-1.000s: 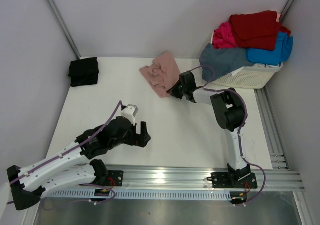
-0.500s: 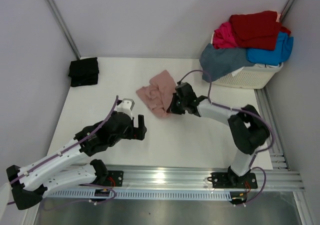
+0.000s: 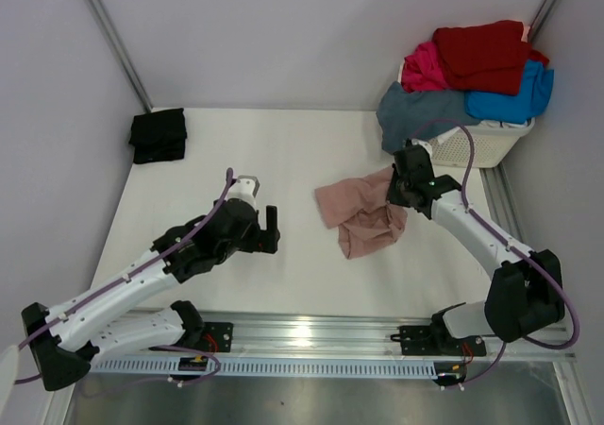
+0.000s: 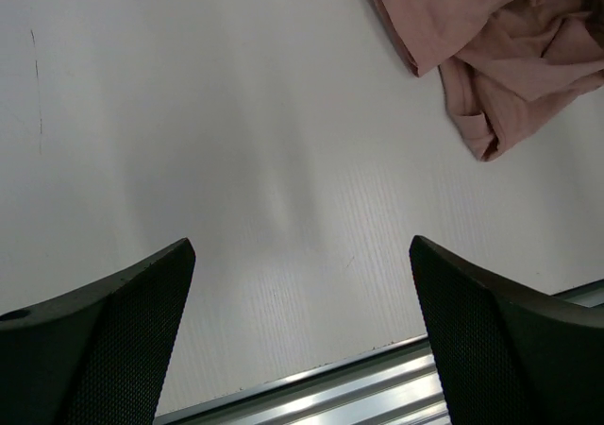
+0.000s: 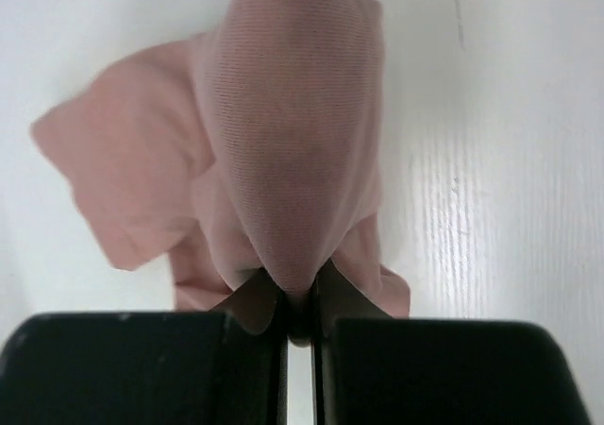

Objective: Fold and stack the t-shirts
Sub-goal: Grab one side of the 2/3 rectangular tshirt with right arm, then fold the long partially folded tshirt into a neat square

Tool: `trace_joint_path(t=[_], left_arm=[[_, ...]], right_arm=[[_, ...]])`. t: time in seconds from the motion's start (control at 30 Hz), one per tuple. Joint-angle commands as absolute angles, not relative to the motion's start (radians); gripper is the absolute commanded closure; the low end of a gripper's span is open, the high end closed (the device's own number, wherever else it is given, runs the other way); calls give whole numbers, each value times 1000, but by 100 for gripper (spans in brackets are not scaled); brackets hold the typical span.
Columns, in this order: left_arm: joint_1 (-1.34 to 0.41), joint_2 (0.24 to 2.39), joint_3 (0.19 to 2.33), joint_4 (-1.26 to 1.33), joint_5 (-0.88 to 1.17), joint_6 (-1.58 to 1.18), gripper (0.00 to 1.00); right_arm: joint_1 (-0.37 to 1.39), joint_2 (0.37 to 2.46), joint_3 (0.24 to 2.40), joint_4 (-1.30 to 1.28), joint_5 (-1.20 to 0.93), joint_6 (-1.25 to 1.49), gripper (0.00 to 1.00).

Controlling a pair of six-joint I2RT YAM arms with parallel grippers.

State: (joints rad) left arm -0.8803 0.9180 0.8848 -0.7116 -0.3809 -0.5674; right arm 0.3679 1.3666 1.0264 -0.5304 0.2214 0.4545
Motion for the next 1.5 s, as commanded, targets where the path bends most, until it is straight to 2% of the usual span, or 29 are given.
trace_joint_path(t=[0.0,0.43,0.67,0.83,1.07,1.23,1.27,1.33,1.37,1.47], left_arm=[[-870,894,910,-696,-365,-558,1],[-871,807,853,-710,-348,-583,1],[-871,805,842,-700,-334,-597,1],[-871,798,825,-710,-344,-621,1],[-871,746,790,-713,-365,-663,1],[-870,739,776,-712,-354,-675,1],[-870,739,770,-712,-354,-678,1],[-871,741,765,-709,-348,-683,1],[-871,741,764,-709,-347,-684,1],[-871,741,758,-703,-345,-686,1]], right_arm=[[406,1399,1114,-494,195,402,100],[661,1583,1313,-532,12,287,100],[732,1742,1391,-592,-32,256,100],[773,1772,1391,-569,-18,259,100],[796,1822,1417,-520,-187,270,100],[833,1871,1477,-518,-219,262,100],[841,1887,1488,-523,-219,259,98],[851,1926,1508,-531,-229,258,87],[856,1940,1525,-528,-235,262,74],[870,1962,1531,-488,-268,267,57]])
